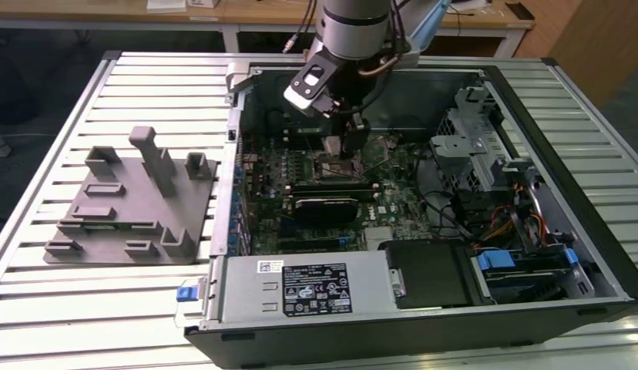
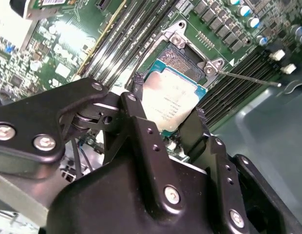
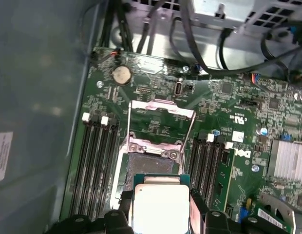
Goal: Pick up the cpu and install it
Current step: 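Place the cpu into insertion slot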
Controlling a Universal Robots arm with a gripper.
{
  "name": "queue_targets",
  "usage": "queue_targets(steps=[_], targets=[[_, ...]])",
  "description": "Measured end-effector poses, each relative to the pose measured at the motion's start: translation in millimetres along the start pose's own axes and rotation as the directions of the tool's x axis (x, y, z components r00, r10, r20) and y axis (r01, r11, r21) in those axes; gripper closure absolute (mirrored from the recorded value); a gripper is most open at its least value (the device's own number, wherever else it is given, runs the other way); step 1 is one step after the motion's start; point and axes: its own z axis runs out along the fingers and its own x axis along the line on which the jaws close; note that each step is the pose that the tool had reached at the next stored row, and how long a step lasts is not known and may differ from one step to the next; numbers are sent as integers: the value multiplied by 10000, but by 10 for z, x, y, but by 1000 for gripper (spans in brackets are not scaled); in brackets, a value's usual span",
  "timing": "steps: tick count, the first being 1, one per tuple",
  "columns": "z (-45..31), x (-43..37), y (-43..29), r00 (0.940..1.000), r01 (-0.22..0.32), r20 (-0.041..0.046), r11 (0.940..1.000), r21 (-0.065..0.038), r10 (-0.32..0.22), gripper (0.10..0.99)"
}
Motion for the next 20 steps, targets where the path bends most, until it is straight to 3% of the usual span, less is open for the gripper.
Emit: queue_targets(steps=[5,13,20], targets=[[50,0,-1,9981,-615,19,9981,-18,615,545],[171,1,-4,9963,-857,26,9963,-17,857,545],[244,7,-6,9881,-1539,44,9881,-15,1539,545]])
